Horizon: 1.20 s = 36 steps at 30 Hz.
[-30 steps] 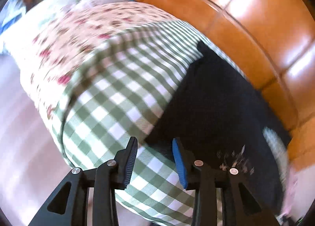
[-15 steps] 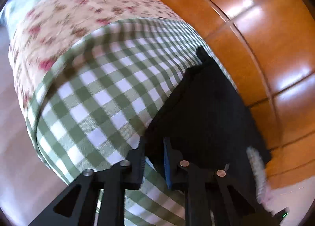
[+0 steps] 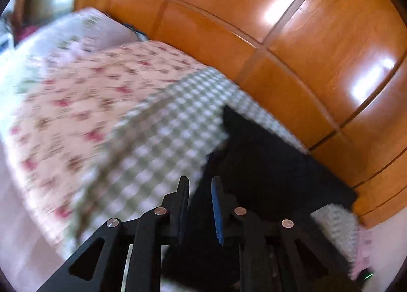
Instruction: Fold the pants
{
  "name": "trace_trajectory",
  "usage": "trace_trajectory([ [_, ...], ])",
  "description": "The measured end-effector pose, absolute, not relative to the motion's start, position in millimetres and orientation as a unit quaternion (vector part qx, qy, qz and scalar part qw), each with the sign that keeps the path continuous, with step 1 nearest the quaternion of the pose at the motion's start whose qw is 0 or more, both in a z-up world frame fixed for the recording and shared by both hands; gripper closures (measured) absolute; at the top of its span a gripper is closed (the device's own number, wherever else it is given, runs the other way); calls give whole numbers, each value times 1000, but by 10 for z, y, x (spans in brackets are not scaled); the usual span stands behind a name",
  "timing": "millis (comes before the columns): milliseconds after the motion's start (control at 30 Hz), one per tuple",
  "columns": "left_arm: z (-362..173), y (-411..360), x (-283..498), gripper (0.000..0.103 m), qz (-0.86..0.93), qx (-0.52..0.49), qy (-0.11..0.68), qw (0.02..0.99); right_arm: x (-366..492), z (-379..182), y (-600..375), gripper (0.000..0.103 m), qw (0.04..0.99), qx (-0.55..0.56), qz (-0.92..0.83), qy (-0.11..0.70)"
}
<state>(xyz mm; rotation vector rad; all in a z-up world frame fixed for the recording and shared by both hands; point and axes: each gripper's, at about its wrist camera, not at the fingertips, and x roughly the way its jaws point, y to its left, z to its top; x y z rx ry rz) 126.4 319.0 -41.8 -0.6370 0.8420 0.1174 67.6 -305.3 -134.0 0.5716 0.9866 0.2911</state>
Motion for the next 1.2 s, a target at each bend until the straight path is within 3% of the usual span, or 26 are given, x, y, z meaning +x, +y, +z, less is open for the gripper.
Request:
trace_trajectory([
  [67,-396,3228,1660,73,33,-316,412,854,734,-1321,-3014,38,832,261,139,470],
  [267,-528,3217,2822,68,18,-294,472,831,766,-1307,-2988,38,827,260,132,481],
  [700,-1214,3100,3992,68,65,-266,548,791,896,-1298,-2952,29,813,252,130,509],
  [733,-1205,3072,4014,68,69,-254,541,799,900,-1299,-2949,29,812,252,130,510],
  [767,-1200,3038,4029,76,73,-239,541,803,904,-1300,-2949,29,812,251,129,511],
  [800,-1188,2978,4040,92,72,-221,545,806,908,-1299,-2945,29,811,251,128,512],
  [833,-1141,2924,4027,95,75,-202,544,811,913,-1302,-2947,29,811,250,128,513],
  [967,-613,2724,3687,96,34,-192,470,861,944,-1284,-2930,29,808,239,129,523],
  [1200,506,2351,2400,96,-131,-187,303,925,1094,-1144,-2914,30,810,219,132,527],
])
